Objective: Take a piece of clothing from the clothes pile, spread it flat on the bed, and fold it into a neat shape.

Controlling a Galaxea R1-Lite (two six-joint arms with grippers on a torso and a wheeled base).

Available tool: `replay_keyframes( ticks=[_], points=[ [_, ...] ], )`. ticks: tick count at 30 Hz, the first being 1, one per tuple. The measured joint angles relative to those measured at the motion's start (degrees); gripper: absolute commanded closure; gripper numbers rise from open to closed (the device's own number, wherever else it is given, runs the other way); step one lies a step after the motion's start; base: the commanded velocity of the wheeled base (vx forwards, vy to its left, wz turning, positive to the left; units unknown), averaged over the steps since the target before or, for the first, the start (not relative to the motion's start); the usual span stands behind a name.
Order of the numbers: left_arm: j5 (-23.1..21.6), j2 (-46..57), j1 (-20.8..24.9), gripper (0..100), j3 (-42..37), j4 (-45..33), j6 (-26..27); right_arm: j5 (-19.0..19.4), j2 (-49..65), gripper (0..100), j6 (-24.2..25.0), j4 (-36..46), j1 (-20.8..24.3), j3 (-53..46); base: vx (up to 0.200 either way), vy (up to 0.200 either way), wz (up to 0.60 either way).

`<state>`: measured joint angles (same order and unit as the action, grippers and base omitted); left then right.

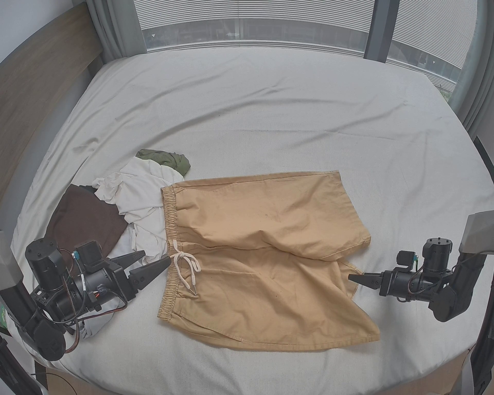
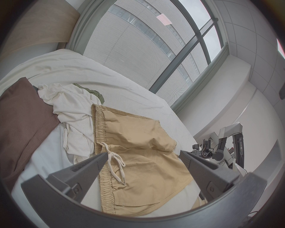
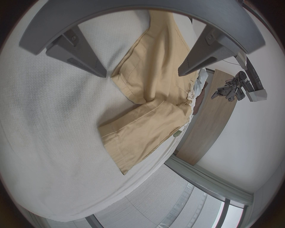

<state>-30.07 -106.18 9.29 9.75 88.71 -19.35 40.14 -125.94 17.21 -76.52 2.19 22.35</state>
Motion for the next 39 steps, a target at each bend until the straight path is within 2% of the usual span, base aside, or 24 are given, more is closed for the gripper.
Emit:
replay_keyframes(
  ticks=[10, 11, 28, 39],
  points=[
    [0.1, 0.0, 0.0, 0, 0.0, 0.0, 0.0, 0.0, -1.0, 0, 0.0, -0.2, 0.1, 0.3, 0.0, 0.0, 0.0],
    [0.1, 0.0, 0.0, 0, 0.0, 0.0, 0.0, -0.1, -1.0, 100, 0.0, -0.2, 0.1, 0.3, 0.0, 0.0, 0.0],
    [0.1, 0.0, 0.0, 0, 0.0, 0.0, 0.0, -0.1, -2.9, 100, 0.0, -2.8, 0.6, 1.1, 0.0, 0.0, 0.0],
    [0.1, -0.1, 0.6, 0, 0.0, 0.0, 0.1, 0.0, -1.9, 100, 0.1, -2.1, -3.4, 2.9, 0.0, 0.0, 0.0]
  ],
)
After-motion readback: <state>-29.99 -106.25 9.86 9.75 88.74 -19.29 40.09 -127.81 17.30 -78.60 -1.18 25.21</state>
